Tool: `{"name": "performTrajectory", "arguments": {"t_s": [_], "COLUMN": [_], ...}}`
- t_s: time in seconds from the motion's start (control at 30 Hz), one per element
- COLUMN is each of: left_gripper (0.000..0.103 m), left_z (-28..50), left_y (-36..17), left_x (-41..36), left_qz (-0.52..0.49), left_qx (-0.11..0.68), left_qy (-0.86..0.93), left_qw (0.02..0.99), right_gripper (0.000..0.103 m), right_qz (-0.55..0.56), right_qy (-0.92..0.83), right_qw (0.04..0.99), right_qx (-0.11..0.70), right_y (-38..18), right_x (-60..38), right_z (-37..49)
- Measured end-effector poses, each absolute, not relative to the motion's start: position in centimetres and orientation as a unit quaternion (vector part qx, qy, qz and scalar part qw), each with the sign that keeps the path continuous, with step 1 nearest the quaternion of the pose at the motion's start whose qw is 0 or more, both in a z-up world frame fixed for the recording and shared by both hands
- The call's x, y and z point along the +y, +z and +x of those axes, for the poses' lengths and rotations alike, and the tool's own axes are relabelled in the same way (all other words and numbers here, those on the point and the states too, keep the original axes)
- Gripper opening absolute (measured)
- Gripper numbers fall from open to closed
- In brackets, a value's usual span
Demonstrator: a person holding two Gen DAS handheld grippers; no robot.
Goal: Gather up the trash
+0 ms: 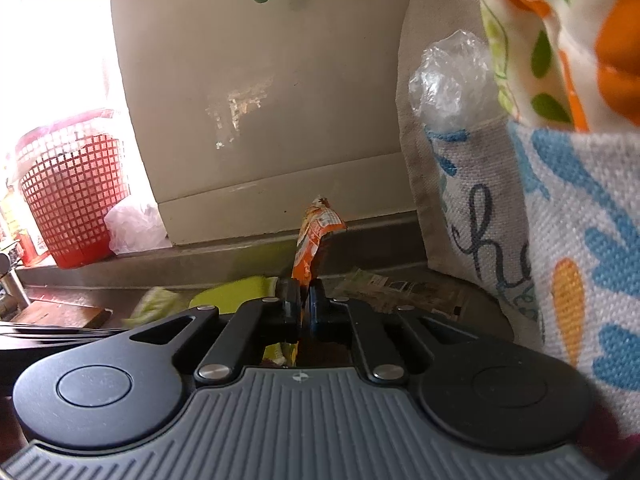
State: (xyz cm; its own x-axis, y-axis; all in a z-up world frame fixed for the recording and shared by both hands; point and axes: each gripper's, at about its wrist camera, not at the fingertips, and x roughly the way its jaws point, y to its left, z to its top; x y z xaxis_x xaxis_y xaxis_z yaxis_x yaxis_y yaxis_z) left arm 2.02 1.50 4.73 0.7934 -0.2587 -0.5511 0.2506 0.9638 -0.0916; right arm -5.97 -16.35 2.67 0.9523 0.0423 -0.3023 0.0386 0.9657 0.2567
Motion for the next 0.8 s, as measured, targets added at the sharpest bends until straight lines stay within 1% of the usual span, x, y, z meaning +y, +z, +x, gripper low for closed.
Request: {"name": "performTrajectory", "arguments": {"t_s": [0.13,0.3,0.6,0.8], "left_gripper": [0.004,0.004,0.004,0.004], "left_z": [-0.1,-3.9,-11.5,-15.5], "left_y": [5.5,6.5,8.4,9.0], "left_x": [3.2,5.3,9.8,11.7], "left_qz": [-0.023,-0.040,-0.074,-0.090], "left_qx": [0.289,0.286,0.279,0.274], "left_qy": [-0.124,-0.106,-0.058,-0.030], "left_qw": [0.949,0.951,0.956,0.957], "right_gripper": [0.003,0.003,0.003,0.003], "right_qz": [0.122,0.145,0.141,0.118], "right_qy": [0.003,0.058,0.156,0.219], "right_qw": [0.983,0.977,0.965,0.956], "right_qx": [0.136,0.147,0.154,0.157], "right_y": [2.9,2.8,2.9,3.2], "right_x": [-16.0,-15.3,-10.8,-6.9], "right_z": [-6.6,-6.7,-7.7,-9.3]}}
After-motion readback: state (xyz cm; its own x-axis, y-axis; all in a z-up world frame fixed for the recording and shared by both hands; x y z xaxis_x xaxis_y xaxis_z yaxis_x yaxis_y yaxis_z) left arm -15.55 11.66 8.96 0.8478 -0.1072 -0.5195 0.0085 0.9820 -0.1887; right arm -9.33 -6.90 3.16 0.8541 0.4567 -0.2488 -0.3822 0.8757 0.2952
